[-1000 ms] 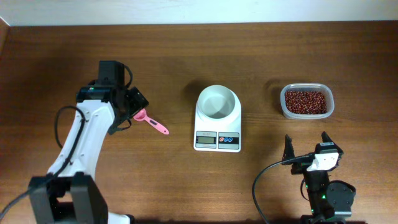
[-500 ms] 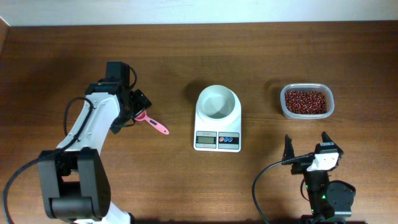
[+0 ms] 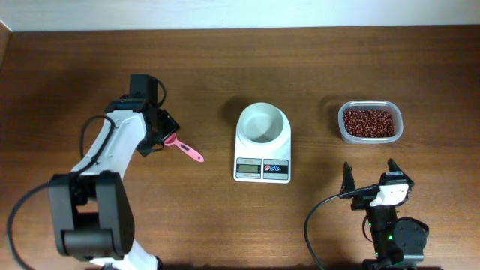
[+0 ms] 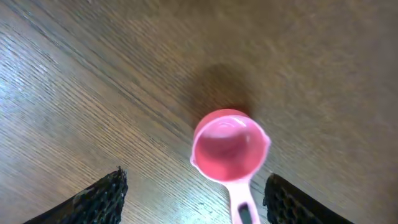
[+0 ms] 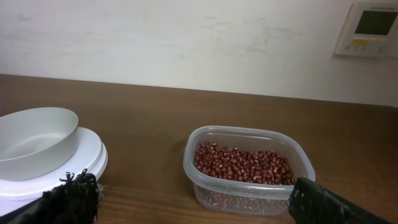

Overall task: Scoop and weigh 50g on scale
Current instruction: 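Lower the left gripper and grasp the pink scoop's cup rim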

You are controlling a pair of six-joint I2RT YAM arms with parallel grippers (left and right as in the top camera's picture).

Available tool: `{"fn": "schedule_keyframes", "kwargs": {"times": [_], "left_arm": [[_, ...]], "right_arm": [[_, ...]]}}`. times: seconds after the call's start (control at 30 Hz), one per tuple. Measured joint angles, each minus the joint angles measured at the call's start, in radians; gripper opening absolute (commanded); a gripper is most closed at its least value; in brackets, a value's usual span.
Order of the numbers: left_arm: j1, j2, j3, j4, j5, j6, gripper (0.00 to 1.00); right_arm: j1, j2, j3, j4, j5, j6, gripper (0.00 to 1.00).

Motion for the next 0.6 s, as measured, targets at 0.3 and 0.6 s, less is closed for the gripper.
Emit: {"fn": "schedule_keyframes", "kwargs": {"times": [0.3,0.6], "left_arm": [[0.0,0.053,0.0,0.044,0.008,0.0,0.56],[0.0,0.079,0.0,0.054,0.008,0.0,0.53]], "right_arm": [[0.0,0.0,0.0,0.0,0.0,0.0,0.99],[0.0,0.0,0.0,0.0,0.0,0.0,0.99]]}}
